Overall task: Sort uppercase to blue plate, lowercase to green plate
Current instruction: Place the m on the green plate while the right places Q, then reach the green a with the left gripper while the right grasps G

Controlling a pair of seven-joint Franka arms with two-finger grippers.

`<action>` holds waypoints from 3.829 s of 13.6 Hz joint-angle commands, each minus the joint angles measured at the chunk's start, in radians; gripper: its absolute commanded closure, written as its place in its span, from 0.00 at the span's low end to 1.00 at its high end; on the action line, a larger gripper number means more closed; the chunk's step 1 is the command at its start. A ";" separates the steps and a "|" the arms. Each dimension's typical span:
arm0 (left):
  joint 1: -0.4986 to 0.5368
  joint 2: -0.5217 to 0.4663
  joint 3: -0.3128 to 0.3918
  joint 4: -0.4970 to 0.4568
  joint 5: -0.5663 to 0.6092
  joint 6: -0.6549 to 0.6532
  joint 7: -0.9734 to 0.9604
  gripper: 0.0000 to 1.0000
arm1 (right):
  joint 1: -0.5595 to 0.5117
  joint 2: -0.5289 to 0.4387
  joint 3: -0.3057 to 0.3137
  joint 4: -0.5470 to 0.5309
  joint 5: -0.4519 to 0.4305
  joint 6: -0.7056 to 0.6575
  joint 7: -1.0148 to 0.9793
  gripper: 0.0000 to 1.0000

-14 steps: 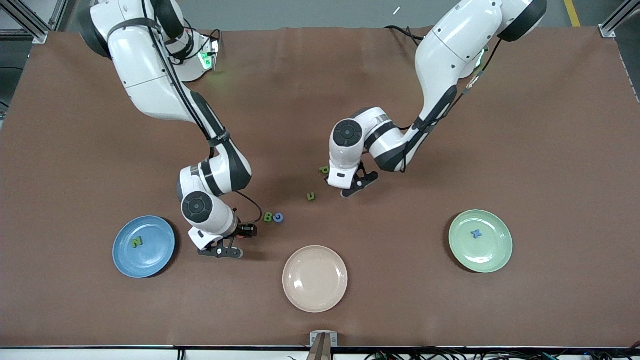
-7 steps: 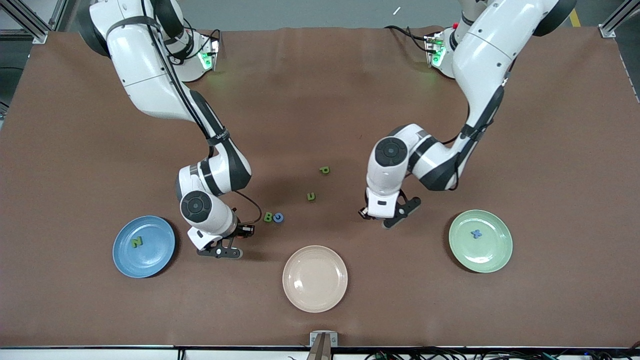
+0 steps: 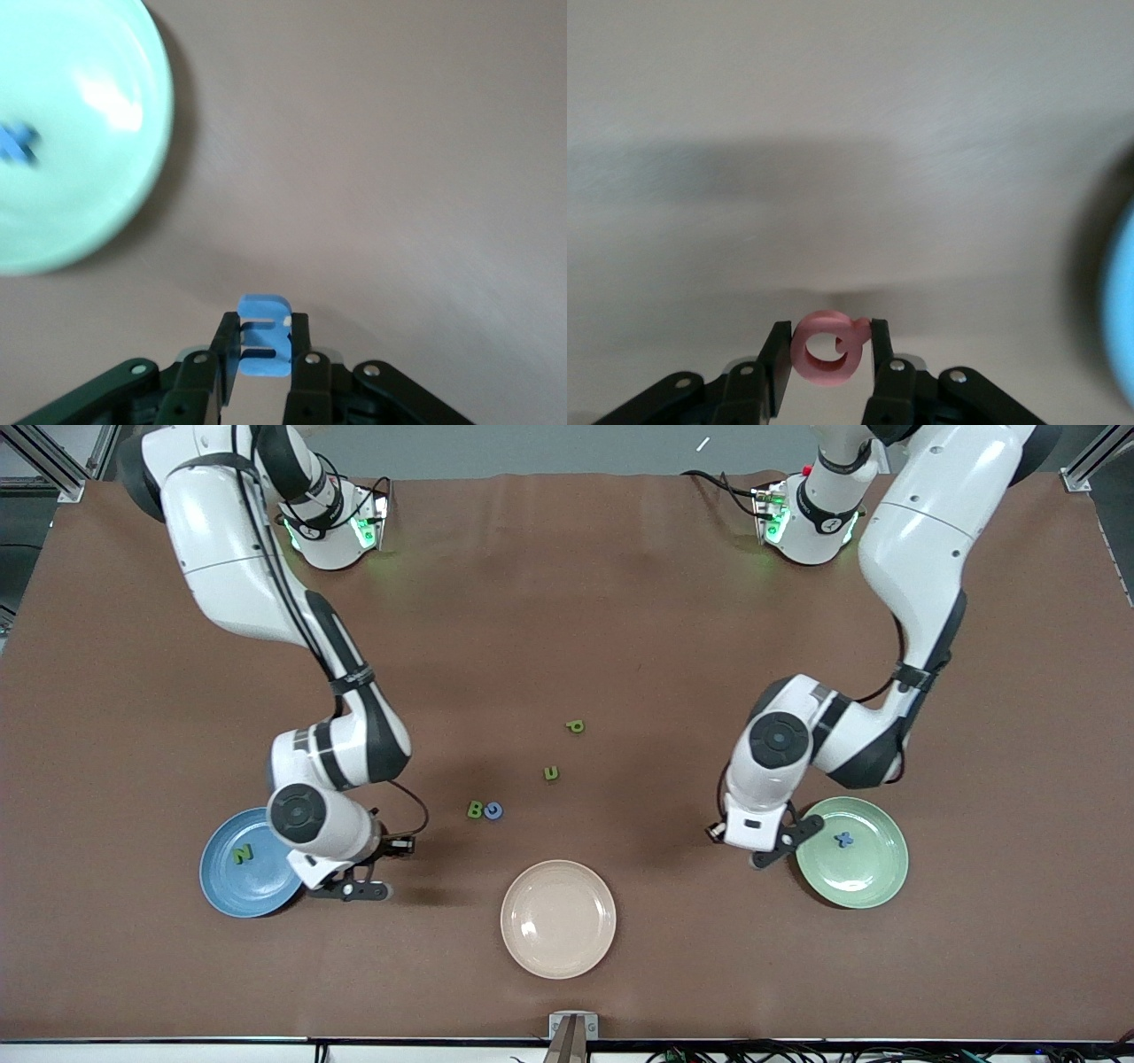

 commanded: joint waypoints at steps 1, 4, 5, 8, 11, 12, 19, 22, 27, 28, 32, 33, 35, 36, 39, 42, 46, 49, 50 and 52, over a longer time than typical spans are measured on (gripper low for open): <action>0.073 -0.026 -0.008 -0.002 0.018 -0.026 0.134 1.00 | -0.084 -0.018 0.017 0.008 0.000 -0.027 -0.156 0.92; 0.142 -0.031 -0.009 -0.006 0.017 -0.026 0.258 0.99 | -0.145 -0.029 0.015 0.008 -0.004 -0.027 -0.302 0.91; 0.164 -0.031 -0.009 -0.010 0.017 -0.028 0.298 0.99 | -0.162 -0.031 0.015 0.008 -0.004 -0.025 -0.349 0.91; 0.279 -0.029 -0.020 -0.027 0.015 -0.026 0.447 1.00 | -0.209 -0.026 0.015 0.007 -0.004 -0.022 -0.440 0.89; 0.322 -0.023 -0.020 -0.036 0.015 -0.026 0.548 1.00 | -0.248 -0.021 0.014 0.002 -0.003 -0.022 -0.523 0.81; 0.334 -0.017 -0.018 -0.035 0.015 -0.020 0.590 0.99 | -0.259 -0.018 0.015 -0.002 -0.003 -0.018 -0.535 0.75; 0.345 0.000 -0.020 -0.032 -0.002 -0.020 0.592 0.40 | -0.225 -0.023 0.015 -0.004 -0.001 -0.028 -0.516 0.13; 0.337 -0.009 -0.020 -0.033 -0.017 -0.026 0.558 0.00 | -0.155 -0.038 0.018 -0.004 -0.001 -0.093 -0.346 0.14; 0.342 -0.031 -0.183 -0.021 -0.055 -0.153 0.433 0.00 | -0.040 -0.049 0.027 -0.008 0.022 -0.140 -0.172 0.14; 0.342 -0.031 -0.228 -0.022 -0.058 -0.167 0.379 0.00 | -0.010 -0.052 0.034 -0.015 0.048 -0.140 -0.116 0.14; 0.273 -0.026 -0.330 -0.027 -0.058 -0.175 0.189 0.01 | 0.115 -0.049 0.037 -0.015 0.062 -0.125 0.252 0.14; 0.223 -0.023 -0.330 -0.025 -0.058 -0.175 0.120 0.03 | 0.141 -0.049 0.037 -0.013 0.062 -0.124 0.356 0.14; 0.140 -0.015 -0.328 -0.024 -0.052 -0.167 0.021 0.08 | 0.177 -0.041 0.037 -0.008 0.060 -0.116 0.554 0.16; 0.109 -0.008 -0.328 -0.024 -0.054 -0.164 -0.005 0.12 | 0.192 -0.037 0.037 -0.008 0.063 -0.080 0.648 0.17; 0.024 0.011 -0.325 -0.024 -0.051 -0.137 -0.199 0.22 | 0.251 -0.020 0.035 -0.016 0.063 0.025 0.900 0.17; -0.055 0.037 -0.322 -0.025 -0.048 -0.085 -0.327 0.24 | 0.274 -0.017 0.035 -0.056 0.062 0.086 0.959 0.17; -0.126 0.063 -0.316 -0.024 -0.048 -0.030 -0.434 0.27 | 0.284 -0.018 0.035 -0.097 0.060 0.117 0.962 0.17; -0.157 0.087 -0.310 -0.025 -0.048 -0.026 -0.491 0.31 | 0.286 -0.017 0.035 -0.126 0.056 0.160 0.960 0.19; -0.169 0.095 -0.308 -0.024 -0.048 -0.026 -0.508 0.32 | 0.286 -0.017 0.035 -0.140 0.053 0.180 0.960 0.20; -0.190 0.109 -0.302 -0.022 -0.048 -0.020 -0.554 0.35 | 0.292 -0.017 0.035 -0.151 0.053 0.198 0.960 0.24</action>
